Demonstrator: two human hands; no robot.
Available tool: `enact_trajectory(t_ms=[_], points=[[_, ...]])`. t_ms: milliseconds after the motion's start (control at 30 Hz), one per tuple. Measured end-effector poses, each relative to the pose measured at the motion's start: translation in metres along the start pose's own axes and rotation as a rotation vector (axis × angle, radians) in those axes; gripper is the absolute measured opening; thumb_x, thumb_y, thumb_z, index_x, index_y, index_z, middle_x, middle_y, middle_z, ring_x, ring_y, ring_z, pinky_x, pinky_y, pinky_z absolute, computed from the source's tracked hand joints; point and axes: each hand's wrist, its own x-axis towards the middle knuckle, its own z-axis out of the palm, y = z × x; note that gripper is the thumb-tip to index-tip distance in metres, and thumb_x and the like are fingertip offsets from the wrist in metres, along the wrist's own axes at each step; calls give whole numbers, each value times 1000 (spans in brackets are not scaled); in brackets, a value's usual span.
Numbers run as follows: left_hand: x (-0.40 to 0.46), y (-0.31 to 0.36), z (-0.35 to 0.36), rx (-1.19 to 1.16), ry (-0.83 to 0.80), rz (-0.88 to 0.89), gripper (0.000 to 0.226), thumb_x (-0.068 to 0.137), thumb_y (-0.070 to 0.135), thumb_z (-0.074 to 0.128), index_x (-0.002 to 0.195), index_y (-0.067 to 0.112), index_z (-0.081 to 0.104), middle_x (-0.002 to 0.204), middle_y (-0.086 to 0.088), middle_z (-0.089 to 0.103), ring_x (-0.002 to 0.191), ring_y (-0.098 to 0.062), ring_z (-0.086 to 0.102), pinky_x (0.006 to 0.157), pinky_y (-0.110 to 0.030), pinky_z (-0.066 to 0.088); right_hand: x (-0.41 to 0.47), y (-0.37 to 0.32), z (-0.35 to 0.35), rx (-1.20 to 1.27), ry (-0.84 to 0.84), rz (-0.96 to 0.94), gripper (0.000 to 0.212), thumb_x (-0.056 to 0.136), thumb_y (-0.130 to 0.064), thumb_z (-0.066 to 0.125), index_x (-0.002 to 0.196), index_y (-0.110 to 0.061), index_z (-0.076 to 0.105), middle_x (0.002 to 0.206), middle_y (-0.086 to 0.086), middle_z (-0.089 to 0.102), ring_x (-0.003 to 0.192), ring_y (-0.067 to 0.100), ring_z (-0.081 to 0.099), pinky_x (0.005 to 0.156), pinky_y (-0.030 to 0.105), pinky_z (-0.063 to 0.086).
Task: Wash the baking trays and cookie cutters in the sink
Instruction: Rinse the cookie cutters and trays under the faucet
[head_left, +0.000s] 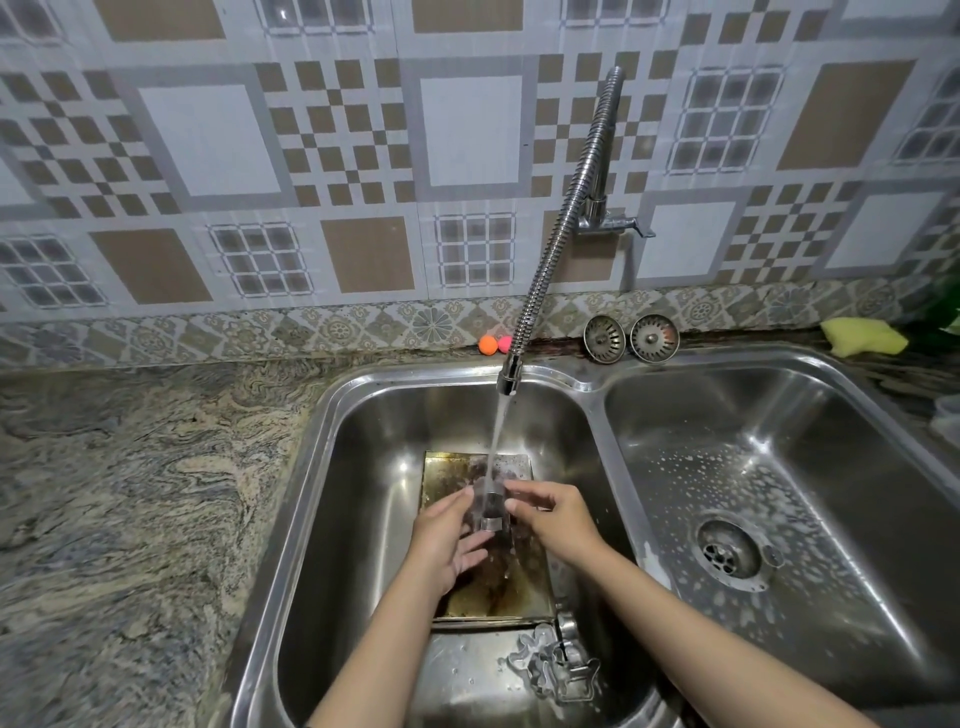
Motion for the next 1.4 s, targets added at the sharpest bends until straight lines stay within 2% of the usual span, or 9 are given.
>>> enact_trajectory(t_ms=[333,533,667,867,1033,1100,1233,1333,1400], points=[[4,1,2,1,4,-16,27,93,31,57,118,22,60,108,-15,65,91,-29,66,66,-33,53,2,0,0,4,5,27,29,81,-12,73,97,-35,70,103,-3,72,97,8,65,88,22,51],[5,2,-13,-9,31,-15,29,92,31,59,119,21,60,107,-15,66,90,-28,67,67,-34,54,3,-3,12,-15,-40,27,28,82,-12,73,108,-22,71,105,-3,71,100,9,65,90,21,50],[3,5,-23,-42,47,-3,28,92,30,58,119,22,58,107,-14,65,87,-27,67,71,-35,54,7,-8,22,-47,-74,33,27,83,-17,72,108,-24,72,104,-8,71,99,7,65,92,25,51],[-2,15,-23,-104,62,22,33,90,31,61,121,21,60,119,-18,63,89,-29,67,70,-36,54,11,-26,24,-85,-101,-12,29,79,-13,75,106,-24,70,70,-11,59,70,3,56,77,18,48],[-14,36,3,-60,-43,151,28,92,34,56,118,24,61,107,-5,68,96,-26,67,75,-35,54,9,-57,-12,-90,-19,-93,30,78,-13,77,106,-23,72,95,0,72,88,14,67,80,23,55],[-21,42,14,9,-76,210,26,94,35,54,116,25,63,106,-4,69,98,-24,67,78,-34,54,0,-71,-39,-55,34,-134,30,79,-9,75,104,-25,72,90,-3,73,81,9,67,74,19,54],[-28,31,25,273,-105,318,18,93,29,56,109,25,63,101,-3,70,94,-14,67,66,-19,48,-31,-82,-112,-64,143,-155,26,81,-7,72,101,-24,73,79,-9,73,69,0,62,67,16,53],[-29,2,33,604,-180,342,21,90,24,62,111,21,63,92,7,66,82,-7,60,64,-9,47,-51,-67,-165,-237,222,-96,25,82,-4,71,100,-21,72,81,-5,73,63,-6,60,64,8,47],[-26,-22,38,819,-293,299,25,87,22,65,111,18,62,88,7,64,76,-6,58,69,-15,50,-60,-47,-191,-413,253,22,22,82,-4,71,102,-14,73,91,2,71,66,-11,60,66,0,42]])
